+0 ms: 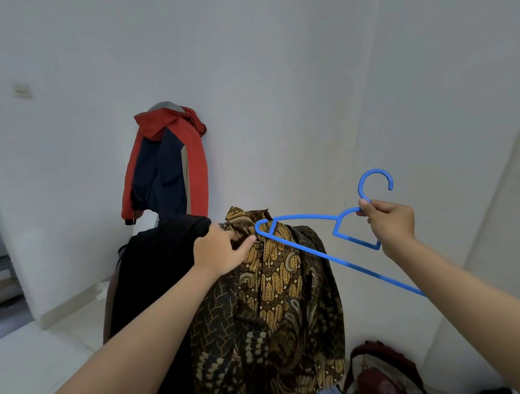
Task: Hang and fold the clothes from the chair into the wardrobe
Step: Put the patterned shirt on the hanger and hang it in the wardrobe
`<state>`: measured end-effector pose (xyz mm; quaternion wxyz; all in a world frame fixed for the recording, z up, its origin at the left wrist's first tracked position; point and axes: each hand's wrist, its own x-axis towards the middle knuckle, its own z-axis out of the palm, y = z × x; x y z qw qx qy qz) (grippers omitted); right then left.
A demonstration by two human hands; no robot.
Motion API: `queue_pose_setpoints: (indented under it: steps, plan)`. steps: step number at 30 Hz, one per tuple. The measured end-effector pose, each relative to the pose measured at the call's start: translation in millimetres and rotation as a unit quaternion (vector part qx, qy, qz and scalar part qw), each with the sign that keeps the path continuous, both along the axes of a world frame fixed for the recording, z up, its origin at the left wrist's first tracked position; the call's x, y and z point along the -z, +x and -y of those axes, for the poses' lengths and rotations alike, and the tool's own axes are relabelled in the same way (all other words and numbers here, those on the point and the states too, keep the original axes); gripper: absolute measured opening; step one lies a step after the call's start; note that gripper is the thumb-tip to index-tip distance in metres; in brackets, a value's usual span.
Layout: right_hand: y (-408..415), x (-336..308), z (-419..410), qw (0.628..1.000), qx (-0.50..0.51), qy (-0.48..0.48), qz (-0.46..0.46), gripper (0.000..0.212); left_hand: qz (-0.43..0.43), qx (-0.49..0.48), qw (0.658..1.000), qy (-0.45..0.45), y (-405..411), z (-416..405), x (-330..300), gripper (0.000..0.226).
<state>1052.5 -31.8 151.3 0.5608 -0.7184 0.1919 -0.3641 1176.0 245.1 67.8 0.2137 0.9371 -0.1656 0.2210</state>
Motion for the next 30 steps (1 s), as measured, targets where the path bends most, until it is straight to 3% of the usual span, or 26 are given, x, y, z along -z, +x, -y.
queue_pose_setpoints:
  steps: [4,7,9,14,17,21,25,30]
  plan:
    - [-7.4,-3.9,8.8,1.0,0.013,0.0,0.0,0.01,-0.075,-0.076,0.989,-0.1,0.7,8.6,-14.9,0.076]
    - [-10.7,-7.4,13.1,1.0,0.016,-0.002,0.002,0.01,-0.14,-0.142,0.973,-0.119,4.7,19.3,-34.7,0.089]
    - [-10.7,-8.7,14.0,1.0,0.016,-0.004,0.004,0.008,-0.167,-0.169,0.965,-0.113,9.8,23.5,-42.4,0.084]
    - [-8.4,-12.4,13.2,1.0,0.013,-0.008,0.009,0.01,-0.177,-0.165,0.965,-0.099,21.9,24.7,-37.4,0.043]
    - [-6.3,-13.8,11.1,1.0,0.009,-0.011,0.011,0.009,-0.112,-0.118,0.979,-0.126,20.1,20.1,-28.2,0.049]
    - [-3.5,-12.1,4.7,1.0,0.0,-0.015,0.012,0.008,-0.071,-0.023,0.997,0.021,23.4,10.2,-21.5,0.079]
    - [-1.5,-9.4,2.0,1.0,-0.001,-0.012,0.012,0.015,-0.134,0.018,0.988,0.078,32.5,9.7,-24.7,0.07]
    - [-1.0,-6.1,4.7,1.0,-0.005,-0.015,0.01,0.011,-0.234,0.032,0.963,0.132,40.8,14.3,-44.2,0.085]
